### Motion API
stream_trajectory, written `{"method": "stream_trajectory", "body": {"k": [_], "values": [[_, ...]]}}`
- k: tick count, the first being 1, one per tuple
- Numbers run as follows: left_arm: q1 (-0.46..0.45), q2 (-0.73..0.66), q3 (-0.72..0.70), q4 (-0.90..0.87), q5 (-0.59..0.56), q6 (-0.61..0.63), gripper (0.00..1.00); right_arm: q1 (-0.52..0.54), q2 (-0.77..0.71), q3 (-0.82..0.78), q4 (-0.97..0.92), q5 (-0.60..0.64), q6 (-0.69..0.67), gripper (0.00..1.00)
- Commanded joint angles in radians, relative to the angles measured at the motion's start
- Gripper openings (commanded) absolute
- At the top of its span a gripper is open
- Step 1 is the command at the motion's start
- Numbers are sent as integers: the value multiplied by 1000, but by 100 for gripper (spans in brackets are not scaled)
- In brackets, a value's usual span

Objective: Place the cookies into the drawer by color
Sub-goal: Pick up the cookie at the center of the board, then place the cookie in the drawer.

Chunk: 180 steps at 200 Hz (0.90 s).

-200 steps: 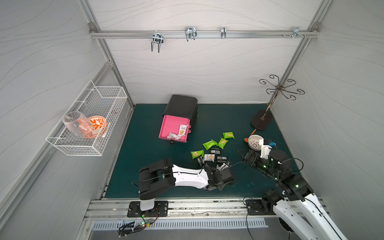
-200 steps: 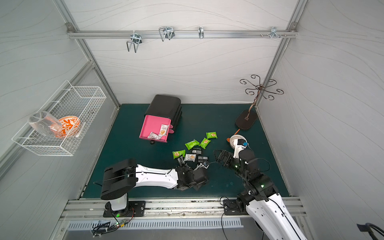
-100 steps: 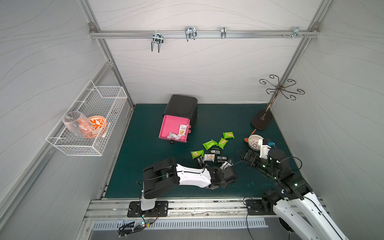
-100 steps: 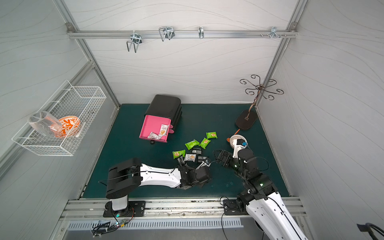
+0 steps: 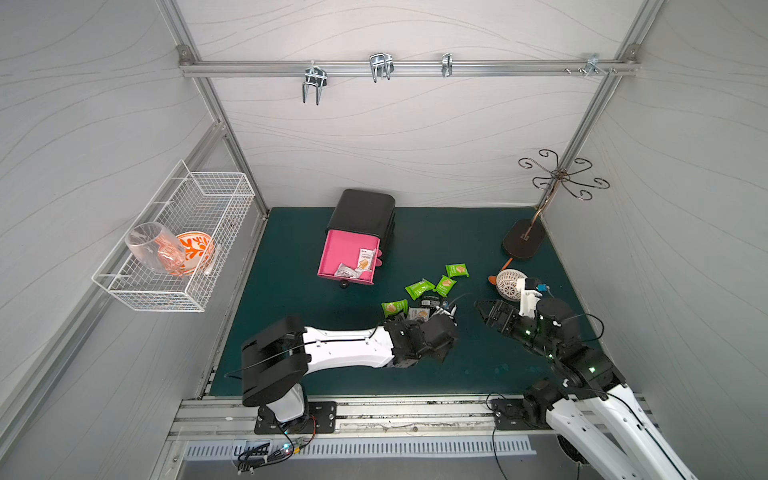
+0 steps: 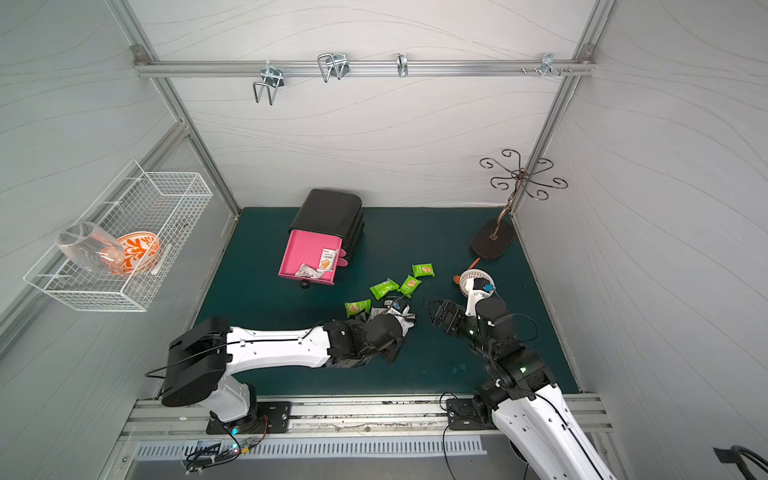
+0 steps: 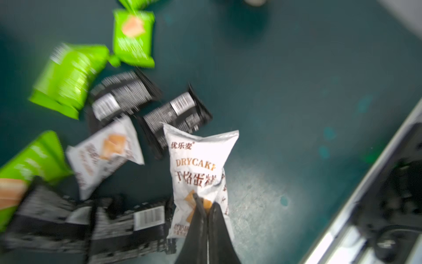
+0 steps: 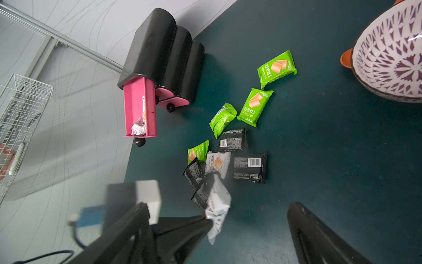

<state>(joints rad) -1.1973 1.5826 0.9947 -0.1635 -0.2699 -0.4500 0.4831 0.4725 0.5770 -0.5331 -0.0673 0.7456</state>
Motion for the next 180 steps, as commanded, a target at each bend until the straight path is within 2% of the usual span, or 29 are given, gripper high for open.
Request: {"method": "stream_trajectory", "body": {"k": [1, 23, 71, 131, 159, 180], "values": [[53, -83, 20, 33, -29, 54, 0, 2, -11, 6, 2, -5, 12, 99], [128, -134, 41, 11, -78, 118, 0, 2, -11, 1, 8, -10, 19, 99], [347, -201, 73, -27, -101, 196, 0, 2, -11, -4, 18, -2, 15, 99], [657, -176, 96, -58, -36, 164, 0, 2, 30, 0, 45, -18, 14, 99], [761, -128, 113, -62, 19, 136, 0, 2, 26, 6, 33, -17, 6, 99], [806, -90, 128, -61, 40, 135, 0, 2, 16, 4, 21, -13, 4, 99]]}}
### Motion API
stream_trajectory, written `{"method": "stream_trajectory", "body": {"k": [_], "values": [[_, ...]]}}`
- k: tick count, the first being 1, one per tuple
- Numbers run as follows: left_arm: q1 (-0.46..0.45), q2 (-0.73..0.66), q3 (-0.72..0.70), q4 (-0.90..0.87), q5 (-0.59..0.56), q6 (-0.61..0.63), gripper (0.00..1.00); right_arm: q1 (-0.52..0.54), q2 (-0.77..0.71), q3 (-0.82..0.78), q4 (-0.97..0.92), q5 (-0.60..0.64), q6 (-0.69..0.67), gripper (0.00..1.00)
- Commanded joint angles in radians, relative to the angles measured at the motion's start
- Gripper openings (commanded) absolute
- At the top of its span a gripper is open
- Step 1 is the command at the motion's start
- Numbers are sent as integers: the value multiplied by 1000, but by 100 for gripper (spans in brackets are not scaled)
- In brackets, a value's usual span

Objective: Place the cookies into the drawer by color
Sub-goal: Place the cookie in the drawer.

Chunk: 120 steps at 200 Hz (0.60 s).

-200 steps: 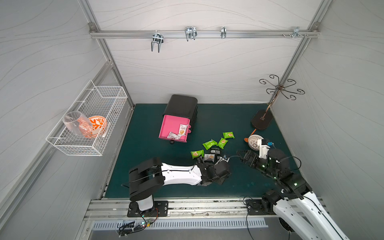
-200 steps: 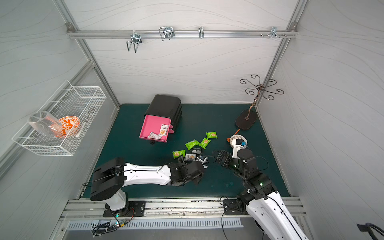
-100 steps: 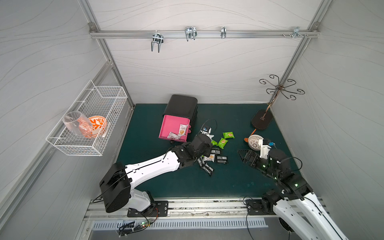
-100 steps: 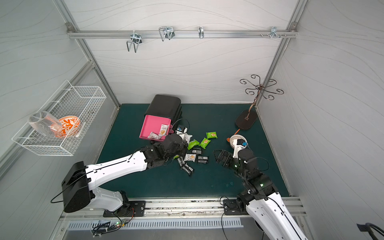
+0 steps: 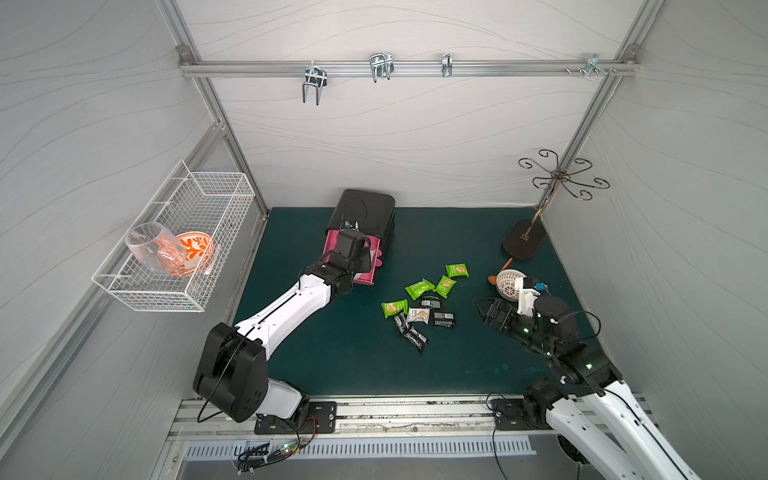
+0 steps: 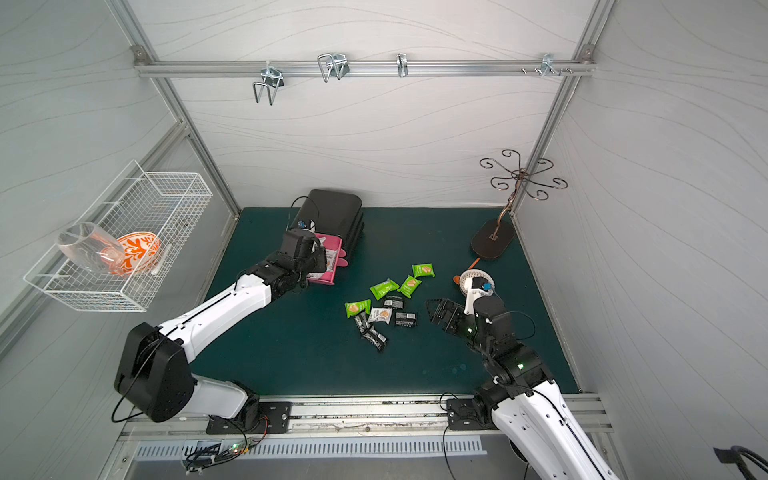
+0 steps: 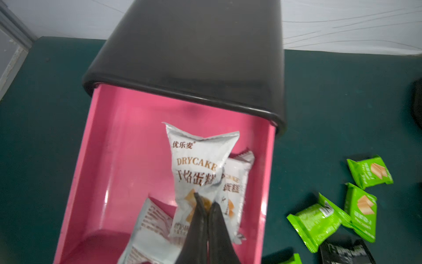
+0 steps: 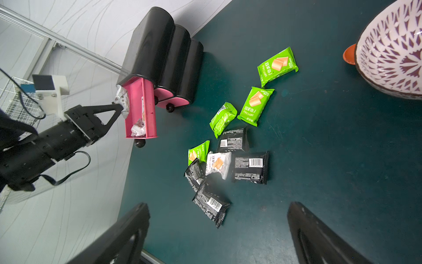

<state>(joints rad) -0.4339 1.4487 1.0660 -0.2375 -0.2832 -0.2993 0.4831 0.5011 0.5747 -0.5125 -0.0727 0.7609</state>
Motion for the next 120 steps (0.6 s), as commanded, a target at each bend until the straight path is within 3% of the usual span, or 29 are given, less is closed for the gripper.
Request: {"method": "stream_trajectory", "body": {"k": [1, 29, 40, 72, 102, 120], "values": [[44, 45, 57, 13, 55, -15, 0, 2, -14, 6, 0, -8, -12, 99], [72, 88, 85, 10, 113, -6, 0, 2, -30, 5, -14, -1, -11, 99], [72, 83, 88, 4, 125, -7, 12, 2, -34, 7, -18, 0, -12, 99], [71, 7, 60, 19, 162, -25, 26, 2, -38, 7, -20, 1, -5, 99], [58, -101, 28, 7, 187, -54, 28, 2, -30, 7, -13, -6, -2, 99], [-7, -162, 10, 8, 157, -33, 28, 2, -23, 2, 0, -12, 1, 99]]}}
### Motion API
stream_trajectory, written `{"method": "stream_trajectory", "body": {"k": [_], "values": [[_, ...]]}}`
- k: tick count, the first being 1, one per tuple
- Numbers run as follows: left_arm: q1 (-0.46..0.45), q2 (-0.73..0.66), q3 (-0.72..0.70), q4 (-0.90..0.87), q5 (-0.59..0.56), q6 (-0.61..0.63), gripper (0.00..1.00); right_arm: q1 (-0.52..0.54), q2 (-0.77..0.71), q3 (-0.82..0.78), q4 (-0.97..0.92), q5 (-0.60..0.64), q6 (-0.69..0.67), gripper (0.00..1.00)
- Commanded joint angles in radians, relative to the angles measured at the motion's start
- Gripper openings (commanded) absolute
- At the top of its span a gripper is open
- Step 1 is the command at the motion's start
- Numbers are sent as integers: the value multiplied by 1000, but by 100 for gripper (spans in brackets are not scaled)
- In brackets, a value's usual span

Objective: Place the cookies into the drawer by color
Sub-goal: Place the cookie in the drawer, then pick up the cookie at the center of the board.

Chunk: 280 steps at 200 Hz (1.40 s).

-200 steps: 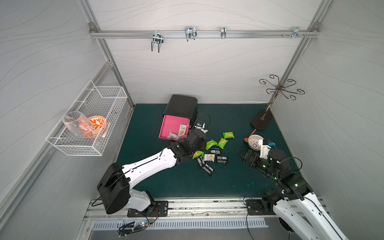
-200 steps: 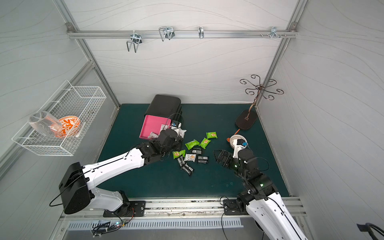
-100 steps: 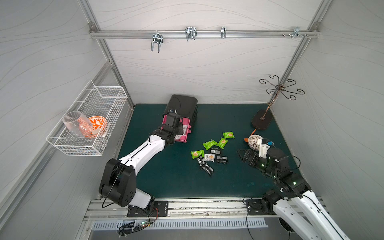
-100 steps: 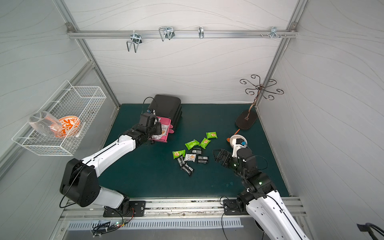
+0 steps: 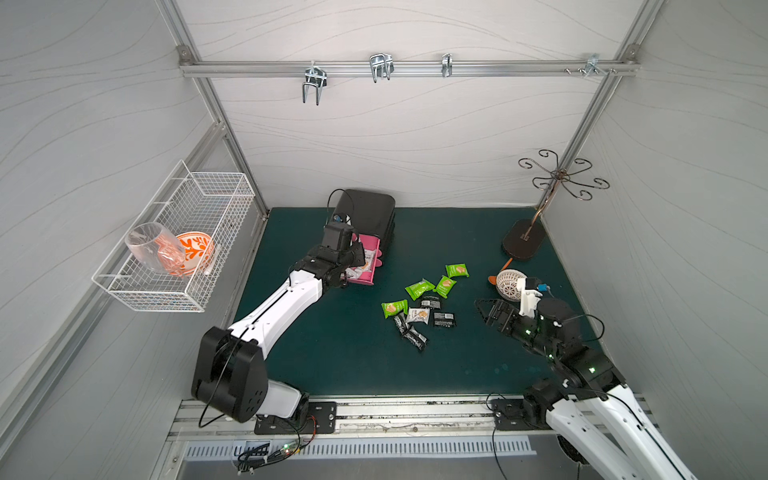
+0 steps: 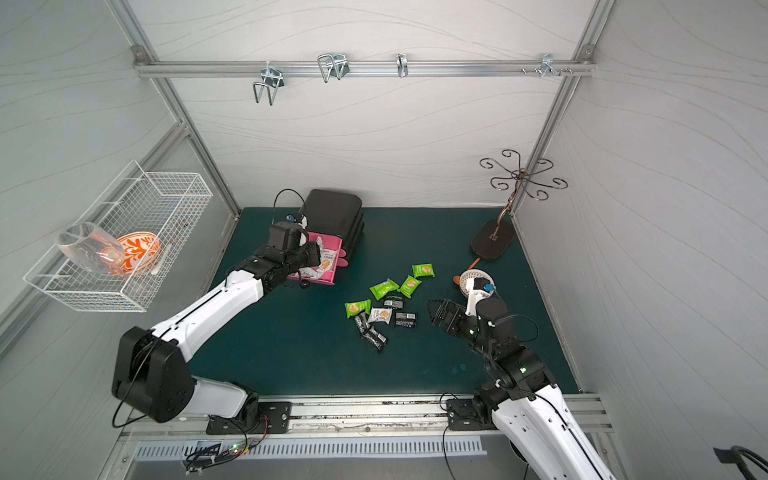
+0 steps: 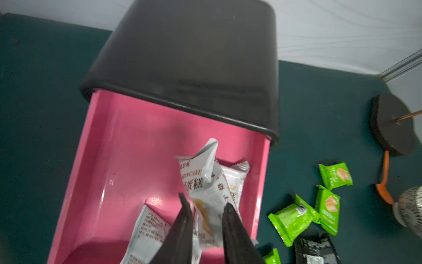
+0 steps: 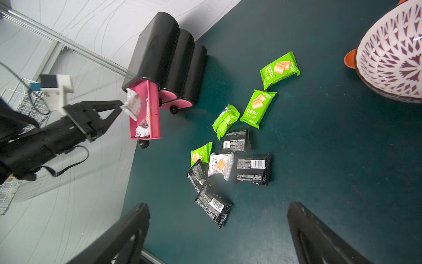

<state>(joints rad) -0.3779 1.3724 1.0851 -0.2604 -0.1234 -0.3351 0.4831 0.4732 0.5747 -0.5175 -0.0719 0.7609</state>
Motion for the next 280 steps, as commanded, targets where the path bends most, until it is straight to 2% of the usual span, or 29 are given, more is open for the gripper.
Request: {"method": "stream_trajectory", "body": {"k": [1, 30, 72, 84, 105, 124, 145, 162, 184, 211, 227, 241, 257, 280], "values": [[-68, -89, -9, 28, -9, 6, 28, 2, 5, 2, 6, -12, 2, 99], [-182, -132, 1, -20, -97, 41, 18, 2, 22, 5, 19, -28, 9, 99], [-193, -134, -24, -22, -200, 63, 8, 1, 21, 9, 13, -32, 10, 99], [-194, -139, -19, -23, -170, 66, 5, 2, 17, 13, 1, -25, 1, 99], [-212, -138, -29, 15, -16, 47, 3, 2, 13, 5, 6, -12, -1, 99], [-312, -91, -20, 8, 16, 45, 3, 2, 19, 3, 15, -16, 8, 99], [-457, 14, 15, -30, -30, 79, 4, 2, 29, 1, 22, -24, 13, 99], [-543, 110, 38, -50, -51, 168, 8, 2, 33, 2, 23, -26, 12, 99], [-558, 216, 60, -92, 39, 250, 18, 2, 28, 11, 4, -27, 3, 99], [-558, 310, 115, -159, 40, 263, 38, 2, 3, 6, -17, -9, -3, 99], [-558, 344, 125, -147, 45, 247, 53, 2, -13, -8, -12, -3, 7, 99], [-558, 371, 127, -125, 65, 232, 62, 2, -20, -20, -3, -4, 17, 99], [-559, 404, 134, -110, 71, 216, 67, 2, -17, -21, -3, -8, 18, 99], [-558, 471, 159, -112, 59, 195, 67, 2, -9, -15, -13, -9, 10, 99]]}}
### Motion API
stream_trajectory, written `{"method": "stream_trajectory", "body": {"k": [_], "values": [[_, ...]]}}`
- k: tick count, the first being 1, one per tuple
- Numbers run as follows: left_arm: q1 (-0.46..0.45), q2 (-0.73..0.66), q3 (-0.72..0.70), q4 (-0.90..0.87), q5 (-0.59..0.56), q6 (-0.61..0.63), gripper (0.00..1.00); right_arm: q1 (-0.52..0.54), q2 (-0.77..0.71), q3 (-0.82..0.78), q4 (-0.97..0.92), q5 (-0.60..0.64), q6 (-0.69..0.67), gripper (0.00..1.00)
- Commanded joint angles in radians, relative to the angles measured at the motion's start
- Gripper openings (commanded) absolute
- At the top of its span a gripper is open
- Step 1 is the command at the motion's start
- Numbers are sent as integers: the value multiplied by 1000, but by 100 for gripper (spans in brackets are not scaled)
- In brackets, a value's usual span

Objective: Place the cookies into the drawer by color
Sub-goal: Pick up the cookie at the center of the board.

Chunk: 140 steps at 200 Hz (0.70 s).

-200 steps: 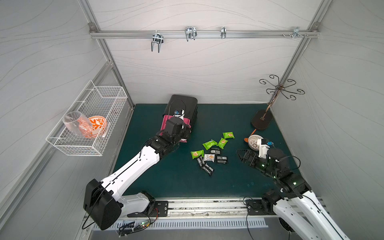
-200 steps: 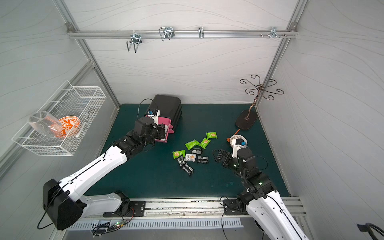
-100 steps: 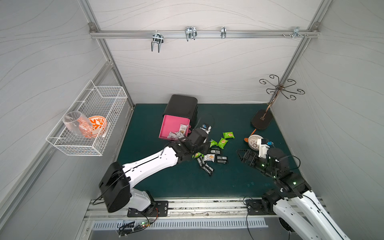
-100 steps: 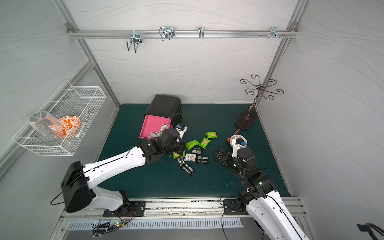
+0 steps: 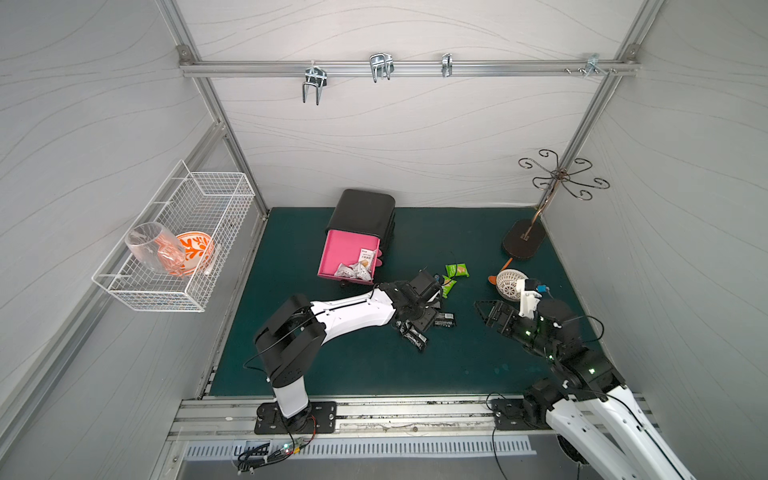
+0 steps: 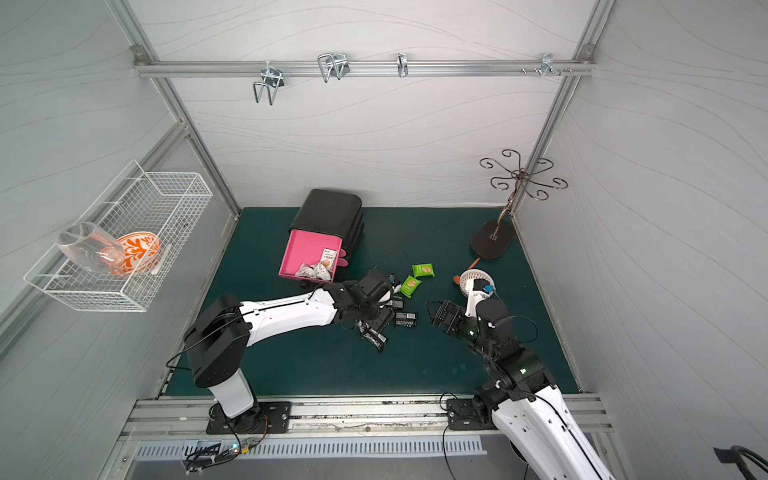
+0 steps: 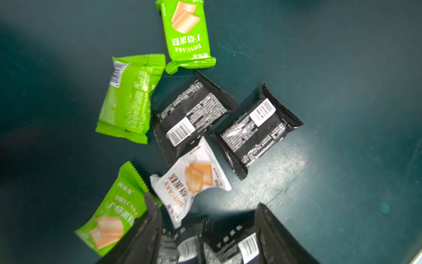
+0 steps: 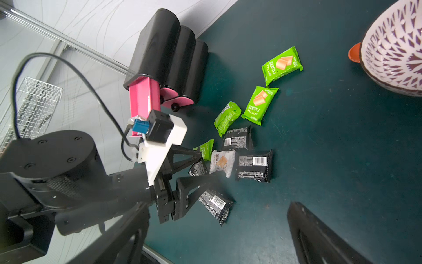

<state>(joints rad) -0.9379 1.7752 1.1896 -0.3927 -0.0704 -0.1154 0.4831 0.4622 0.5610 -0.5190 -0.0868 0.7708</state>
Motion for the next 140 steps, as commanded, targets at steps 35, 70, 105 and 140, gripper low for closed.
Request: {"method": "stream_trajectory", "body": {"k": [35, 70, 105, 140], "values": [[1, 136, 73, 26, -19, -67, 59, 2, 0, 1, -12, 11, -5, 99], [2, 163, 46, 46, -22, -106, 34, 2, 0, -5, -10, 9, 0, 99], [2, 145, -9, 85, 3, -152, 6, 2, -5, -6, -11, 9, 2, 99], [1, 98, -38, 111, 36, -170, 0, 2, 1, -8, -1, 2, 7, 99]]}}
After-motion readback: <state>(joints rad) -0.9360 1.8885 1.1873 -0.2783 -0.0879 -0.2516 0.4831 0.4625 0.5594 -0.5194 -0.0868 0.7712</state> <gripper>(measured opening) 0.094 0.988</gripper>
